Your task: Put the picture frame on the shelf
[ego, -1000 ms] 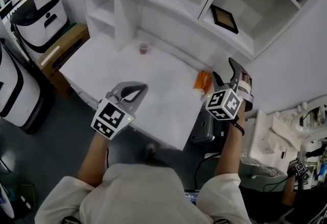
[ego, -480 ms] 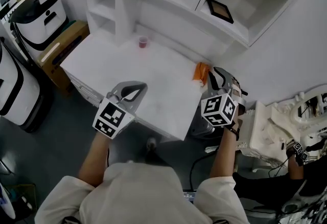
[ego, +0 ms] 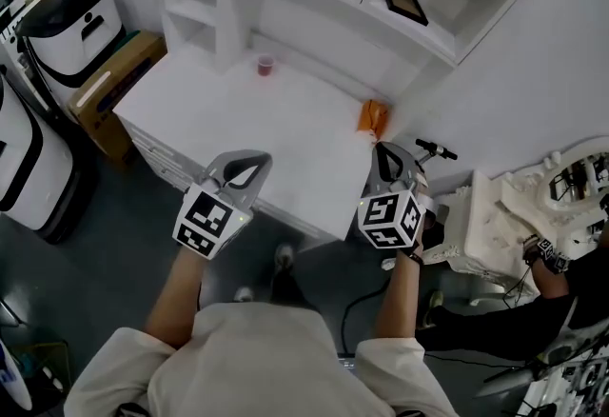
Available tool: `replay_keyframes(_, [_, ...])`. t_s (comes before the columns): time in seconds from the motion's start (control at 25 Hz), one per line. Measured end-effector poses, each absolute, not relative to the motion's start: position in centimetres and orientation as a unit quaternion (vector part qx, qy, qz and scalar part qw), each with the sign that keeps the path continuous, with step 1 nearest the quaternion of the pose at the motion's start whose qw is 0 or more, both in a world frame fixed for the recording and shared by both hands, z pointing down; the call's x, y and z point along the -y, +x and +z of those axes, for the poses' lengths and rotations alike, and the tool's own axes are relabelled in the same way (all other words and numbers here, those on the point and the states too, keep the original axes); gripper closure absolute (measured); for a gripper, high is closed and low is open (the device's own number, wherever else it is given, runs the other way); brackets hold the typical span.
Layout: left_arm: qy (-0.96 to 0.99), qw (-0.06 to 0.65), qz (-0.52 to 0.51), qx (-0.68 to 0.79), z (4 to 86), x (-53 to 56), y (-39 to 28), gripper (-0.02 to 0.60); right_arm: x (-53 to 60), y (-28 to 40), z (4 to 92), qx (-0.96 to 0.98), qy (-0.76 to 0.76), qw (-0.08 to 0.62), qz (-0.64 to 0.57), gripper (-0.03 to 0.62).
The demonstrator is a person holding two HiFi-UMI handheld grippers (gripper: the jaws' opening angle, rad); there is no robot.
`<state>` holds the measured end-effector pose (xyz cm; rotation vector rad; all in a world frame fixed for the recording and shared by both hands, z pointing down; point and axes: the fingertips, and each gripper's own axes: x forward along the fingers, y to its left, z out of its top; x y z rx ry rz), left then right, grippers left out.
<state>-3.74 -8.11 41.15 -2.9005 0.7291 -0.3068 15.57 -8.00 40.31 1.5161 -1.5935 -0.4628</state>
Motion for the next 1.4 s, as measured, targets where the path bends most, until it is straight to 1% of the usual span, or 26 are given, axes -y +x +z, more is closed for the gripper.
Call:
replay_keyframes(0.2, [-0.963,0.072,-0.085,-0.245,40.4,6.2,-4.9,0.578,4.2,13.3,40.1,0.651,0.633,0.388,-0.158,0.586])
replay_keyframes(0.4, [-0.966,0.076,-0.078,-0.235,40.5,4.0,-5.5,0.578,-0.1,11.1,39.7,0.684,0.651,0.311,-0.103,0.586])
replay_keyframes(0.72, [-0.973,0.088,-0.067,-0.204,39.8,0.7,-5.3,0.578,-5.4,10.0,39.0,0.68,0.687,0.246,-0.07,0.586])
replay_keyframes(1.0, [-0.974,0.107,-0.047,-0.193,37.5,-1.9,-5.9,0.578,-9.0,7.8,37.2,0.687,0.687,0.223,-0.081,0.586])
replay_keyframes(1.24, [-0.974,0.114,-0.044,-0.189,36.3,-3.5,-6.4,0.578,-11.3,6.2,35.0,0.706,0.687,0.154,-0.076,0.586])
replay_keyframes(1.4, [-0.974,0.117,-0.044,-0.19,36.1,-3.9,-6.4,0.578,-11.5,6.2,34.6,0.702,0.692,0.15,-0.077,0.586])
